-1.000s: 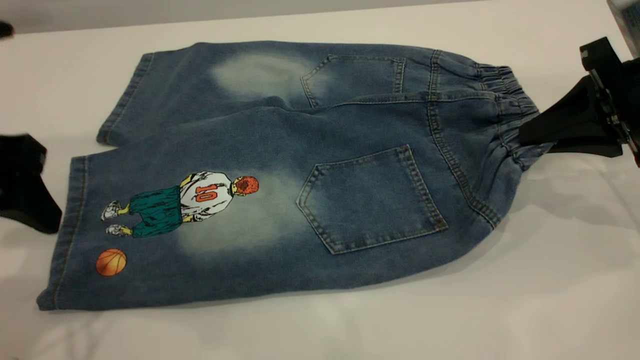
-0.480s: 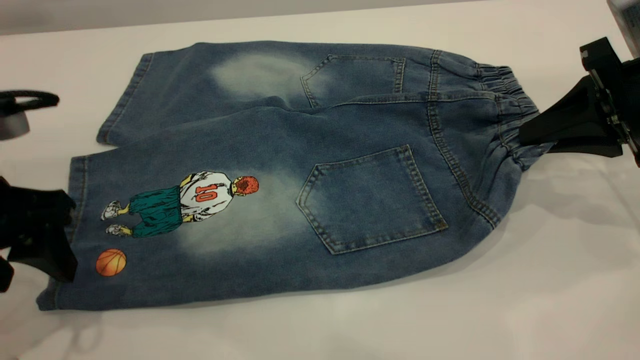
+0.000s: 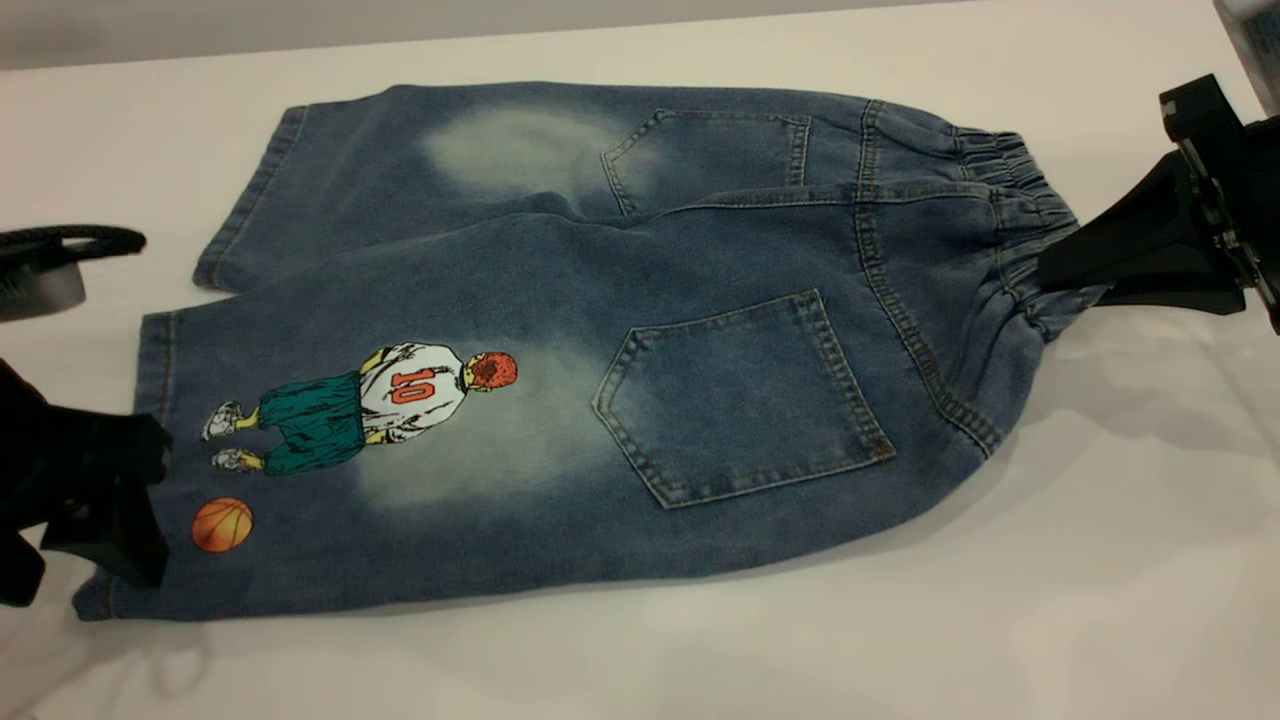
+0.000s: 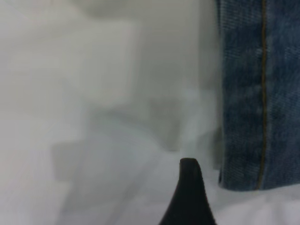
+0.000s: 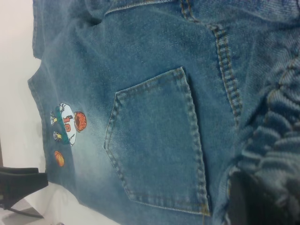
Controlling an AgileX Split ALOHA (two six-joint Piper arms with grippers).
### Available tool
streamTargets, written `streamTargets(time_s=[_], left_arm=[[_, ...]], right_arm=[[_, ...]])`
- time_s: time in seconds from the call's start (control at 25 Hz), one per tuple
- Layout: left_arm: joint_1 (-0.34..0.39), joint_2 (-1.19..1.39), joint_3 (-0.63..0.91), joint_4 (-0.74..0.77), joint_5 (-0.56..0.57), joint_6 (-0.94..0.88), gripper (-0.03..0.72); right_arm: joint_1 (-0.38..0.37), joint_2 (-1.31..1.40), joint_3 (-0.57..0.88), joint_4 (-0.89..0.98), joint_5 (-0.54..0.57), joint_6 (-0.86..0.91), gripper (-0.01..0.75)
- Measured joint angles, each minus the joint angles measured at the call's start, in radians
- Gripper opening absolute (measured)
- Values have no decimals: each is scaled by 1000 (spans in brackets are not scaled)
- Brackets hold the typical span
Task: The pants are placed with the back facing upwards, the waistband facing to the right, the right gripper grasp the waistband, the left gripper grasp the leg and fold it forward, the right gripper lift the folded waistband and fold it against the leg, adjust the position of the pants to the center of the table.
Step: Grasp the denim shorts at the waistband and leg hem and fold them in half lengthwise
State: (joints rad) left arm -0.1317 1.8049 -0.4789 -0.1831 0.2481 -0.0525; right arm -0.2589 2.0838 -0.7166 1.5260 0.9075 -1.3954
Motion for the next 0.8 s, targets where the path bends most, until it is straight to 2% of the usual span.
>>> streamTargets(time_s=[0.8], left_arm=[[0, 40, -2, -5, -87, -1, 516]], right_arm=[[0, 0, 0, 0, 4, -2, 41]])
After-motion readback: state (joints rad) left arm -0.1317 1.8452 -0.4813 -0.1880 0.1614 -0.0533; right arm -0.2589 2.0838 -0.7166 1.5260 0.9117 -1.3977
